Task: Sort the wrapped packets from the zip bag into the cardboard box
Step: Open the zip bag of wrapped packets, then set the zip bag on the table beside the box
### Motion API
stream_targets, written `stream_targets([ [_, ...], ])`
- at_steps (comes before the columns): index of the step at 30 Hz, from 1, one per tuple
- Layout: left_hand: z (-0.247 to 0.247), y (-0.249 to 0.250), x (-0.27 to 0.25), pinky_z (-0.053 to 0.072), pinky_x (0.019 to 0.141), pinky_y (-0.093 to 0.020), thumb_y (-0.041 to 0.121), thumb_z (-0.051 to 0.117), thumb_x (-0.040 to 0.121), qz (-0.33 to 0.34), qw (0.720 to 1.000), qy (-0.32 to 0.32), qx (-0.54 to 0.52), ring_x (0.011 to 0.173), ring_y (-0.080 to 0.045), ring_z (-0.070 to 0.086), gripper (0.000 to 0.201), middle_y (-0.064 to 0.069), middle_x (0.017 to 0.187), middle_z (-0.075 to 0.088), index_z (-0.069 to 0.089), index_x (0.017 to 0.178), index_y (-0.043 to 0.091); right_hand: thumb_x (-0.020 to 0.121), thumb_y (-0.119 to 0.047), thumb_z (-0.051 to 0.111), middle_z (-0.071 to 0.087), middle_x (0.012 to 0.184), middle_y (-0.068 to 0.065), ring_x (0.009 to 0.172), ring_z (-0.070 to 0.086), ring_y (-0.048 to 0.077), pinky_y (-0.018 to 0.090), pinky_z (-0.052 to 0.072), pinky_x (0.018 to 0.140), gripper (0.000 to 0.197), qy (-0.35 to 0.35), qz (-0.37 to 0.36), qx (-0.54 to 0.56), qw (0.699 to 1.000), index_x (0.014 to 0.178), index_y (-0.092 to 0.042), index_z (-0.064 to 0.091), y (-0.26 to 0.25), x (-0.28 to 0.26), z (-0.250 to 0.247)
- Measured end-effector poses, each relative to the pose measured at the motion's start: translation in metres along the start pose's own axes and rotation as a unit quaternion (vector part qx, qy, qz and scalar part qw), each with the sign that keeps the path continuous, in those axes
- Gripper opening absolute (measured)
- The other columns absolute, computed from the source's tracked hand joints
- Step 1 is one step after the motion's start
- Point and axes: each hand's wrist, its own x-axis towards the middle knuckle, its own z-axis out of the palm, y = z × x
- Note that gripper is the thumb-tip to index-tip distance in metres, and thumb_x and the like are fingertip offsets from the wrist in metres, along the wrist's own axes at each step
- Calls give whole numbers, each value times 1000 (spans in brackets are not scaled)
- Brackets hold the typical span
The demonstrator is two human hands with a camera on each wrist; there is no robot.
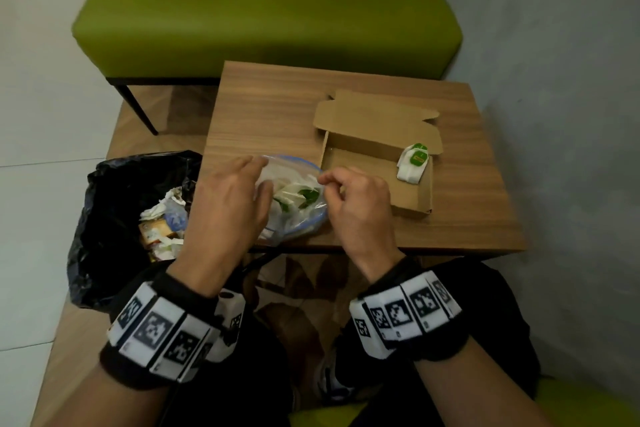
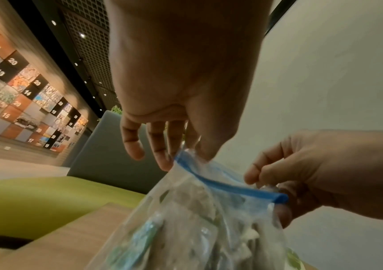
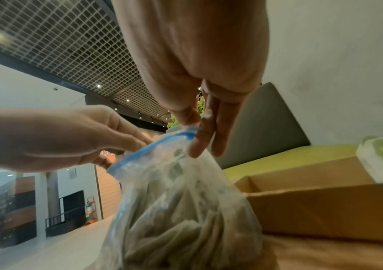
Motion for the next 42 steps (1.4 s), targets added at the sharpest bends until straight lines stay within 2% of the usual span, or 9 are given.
stream_targets([
  [3, 7, -5, 7, 50, 89, -43, 22, 65, 89, -18, 999, -27, 1, 110, -30, 62, 52, -11, 131, 61, 51, 138, 9, 91, -6, 59, 71, 91, 7, 82, 66, 20, 33, 54, 74, 19, 11, -7, -11, 1000, 100, -7, 76, -2, 7, 15],
  [9, 2, -10, 9, 52, 84, -51, 23, 67, 84, -36, 999, -24, 4, 101, -31, 66, 58, -3, 135, 58, 49, 139, 18, 90, -4, 62, 71, 87, 2, 75, 58, 5, 15, 42, 67, 18, 61, -29, 6, 998, 100, -9, 76, 0, 6, 13],
  [13, 7, -8, 4, 53, 80, -47, 31, 64, 85, -46, 997, -59, 0, 98, -26, 67, 63, -1, 139, 54, 44, 143, 18, 94, -10, 61, 73, 95, -1, 77, 64, 5, 29, 57, 65, 18, 33, -22, 16, 999, 105, -13, 74, 8, -2, 16],
  [17, 5, -7, 2, 54, 75, -40, 31, 65, 85, -63, 996, -60, -10, 98, -27, 66, 66, -4, 138, 52, 41, 145, 17, 96, -32, 59, 66, 97, -18, 77, 68, 3, 24, 58, 64, 14, 63, 111, 111, 986, 106, -22, 61, 13, -22, 3],
  [24, 8, -1, 5, 56, 71, -42, 29, 67, 84, -56, 997, -43, -8, 92, -31, 67, 66, -5, 143, 49, 41, 144, 15, 88, -45, 67, 72, 90, 3, 76, 74, 20, 33, 58, 62, 29, -288, 444, 185, 828, 98, -19, 62, 42, -73, 52],
  [31, 11, -5, 1, 52, 72, -39, 32, 67, 86, -61, 997, -50, -1, 101, -28, 65, 68, -6, 142, 48, 39, 145, 14, 81, -59, 68, 65, 97, -3, 94, 62, 13, 32, 53, 80, 46, -190, 432, 104, 876, 98, -18, 54, 52, -74, 55],
  [35, 12, -5, 0, 53, 76, -45, 37, 63, 87, -55, 996, -61, 23, 102, -30, 64, 66, -6, 141, 47, 38, 144, 15, 86, -40, 68, 64, 91, 0, 89, 64, 20, 32, 47, 68, 24, -152, 170, -214, 950, 94, -19, 59, 44, -75, 39],
  [38, 14, -5, 0, 53, 80, -50, 39, 62, 87, -62, 996, -58, 26, 106, -30, 62, 65, -5, 141, 46, 38, 144, 17, 73, -26, 79, 62, 109, 13, 104, 58, 32, 49, 51, 89, 43, -178, 14, -328, 928, 110, -13, 61, 42, -67, 49],
  [42, 16, -6, -1, 52, 79, -50, 39, 62, 86, -63, 996, -57, 24, 108, -29, 61, 66, -5, 142, 46, 37, 144, 17, 96, -22, 53, 8, 162, 24, 147, 9, 50, 64, 11, 118, 74, -281, 44, -355, 890, 156, -13, 10, 40, -43, 58],
])
